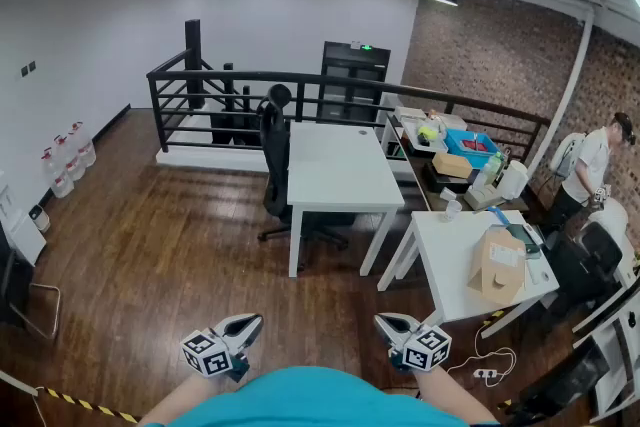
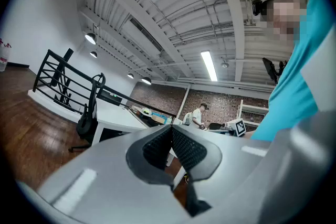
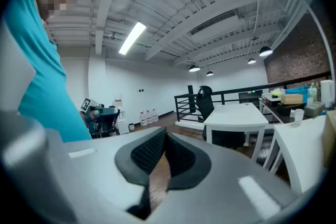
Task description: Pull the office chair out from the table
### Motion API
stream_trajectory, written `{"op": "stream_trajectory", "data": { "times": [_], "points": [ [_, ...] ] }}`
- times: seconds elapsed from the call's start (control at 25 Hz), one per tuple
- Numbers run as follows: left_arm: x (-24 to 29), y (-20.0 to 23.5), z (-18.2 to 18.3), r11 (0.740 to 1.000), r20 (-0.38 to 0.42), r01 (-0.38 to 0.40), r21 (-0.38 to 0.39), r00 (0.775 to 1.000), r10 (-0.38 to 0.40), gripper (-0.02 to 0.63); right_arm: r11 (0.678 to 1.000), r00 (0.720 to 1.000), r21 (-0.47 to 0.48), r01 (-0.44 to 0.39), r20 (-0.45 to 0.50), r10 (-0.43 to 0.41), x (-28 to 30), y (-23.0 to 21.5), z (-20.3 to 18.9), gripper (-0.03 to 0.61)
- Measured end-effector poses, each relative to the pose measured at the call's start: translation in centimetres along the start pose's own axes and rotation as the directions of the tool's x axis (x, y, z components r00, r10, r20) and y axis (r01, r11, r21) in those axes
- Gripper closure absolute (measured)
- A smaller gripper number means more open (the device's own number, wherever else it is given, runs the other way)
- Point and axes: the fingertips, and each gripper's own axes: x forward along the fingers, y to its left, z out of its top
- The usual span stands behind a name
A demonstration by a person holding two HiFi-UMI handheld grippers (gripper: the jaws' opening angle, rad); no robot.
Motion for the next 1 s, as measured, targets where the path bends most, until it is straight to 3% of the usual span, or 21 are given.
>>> {"op": "stream_trajectory", "data": {
  "times": [0.08, 0.2, 0.36, 1.0],
  "points": [
    [-0.8, 2.0, -2.1, 0.998, -0.021, -0.054, -0.016, 0.998, 0.054, 0.594, 1.0, 1.0, 0.0, -0.004, -0.002, 0.004, 0.1, -0.1, -0.2, 0.578],
    [-0.8, 2.6, -3.1, 0.998, -0.039, -0.067, -0.012, 0.997, 0.066, 0.594, 1.0, 1.0, 0.001, -0.008, -0.001, 0.008, -0.1, -0.3, -0.4, 0.578],
    [0.2, 1.9, -3.2, 0.997, -0.042, -0.072, -0.038, 0.997, 0.071, 0.594, 1.0, 1.0, 0.001, -0.012, 0.0, 0.012, -1.0, -0.9, -0.4, 0.578],
    [7.0, -3.4, -5.9, 0.996, -0.042, -0.084, -0.011, 0.996, 0.084, 0.594, 0.997, 0.998, -0.026, -0.07, -0.009, 0.07, -7.2, -5.2, -0.9, 0.578]
  ]
}}
